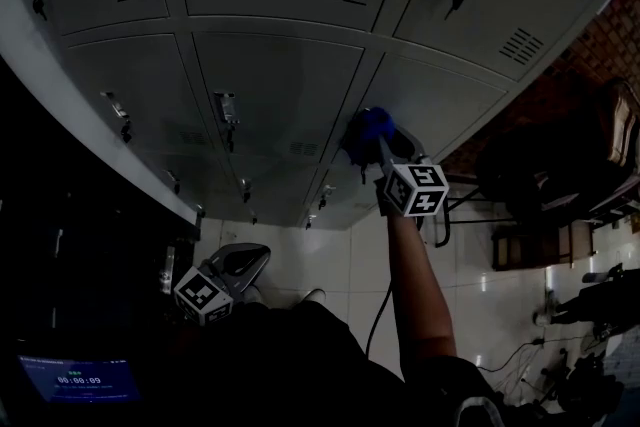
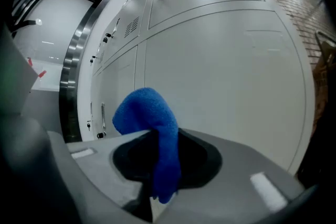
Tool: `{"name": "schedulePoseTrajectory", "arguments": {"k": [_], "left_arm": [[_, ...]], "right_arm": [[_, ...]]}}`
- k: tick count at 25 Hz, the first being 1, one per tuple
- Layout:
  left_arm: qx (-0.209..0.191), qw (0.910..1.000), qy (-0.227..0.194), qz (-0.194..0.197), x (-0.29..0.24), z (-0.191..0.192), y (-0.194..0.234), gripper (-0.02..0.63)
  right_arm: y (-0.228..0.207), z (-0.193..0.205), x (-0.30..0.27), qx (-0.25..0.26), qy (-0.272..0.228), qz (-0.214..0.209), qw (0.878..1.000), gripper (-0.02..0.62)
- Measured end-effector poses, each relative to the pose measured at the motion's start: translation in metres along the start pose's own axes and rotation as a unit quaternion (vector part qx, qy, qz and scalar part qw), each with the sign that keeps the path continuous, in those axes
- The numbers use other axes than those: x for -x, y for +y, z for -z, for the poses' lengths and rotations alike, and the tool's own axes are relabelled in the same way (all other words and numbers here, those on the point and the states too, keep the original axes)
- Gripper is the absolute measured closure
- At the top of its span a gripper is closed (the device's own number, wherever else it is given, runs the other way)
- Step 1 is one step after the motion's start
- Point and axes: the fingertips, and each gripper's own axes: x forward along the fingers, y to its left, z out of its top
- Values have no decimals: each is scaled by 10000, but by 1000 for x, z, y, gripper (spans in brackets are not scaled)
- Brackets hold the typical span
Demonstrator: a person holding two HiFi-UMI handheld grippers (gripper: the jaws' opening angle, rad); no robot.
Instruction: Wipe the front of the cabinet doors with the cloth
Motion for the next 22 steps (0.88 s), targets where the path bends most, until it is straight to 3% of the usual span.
{"name": "schedulePoseTrajectory", "arguments": {"k": [6, 22], "left_arm": [[-20, 9999, 18, 103, -12, -4, -4, 606], [-100, 9991, 152, 396, -40, -7, -19, 606]], "right_arm": [[-31, 3, 16, 65, 72, 258, 9996, 517], [-176, 17, 94, -246, 26, 1699, 9852, 517]]}}
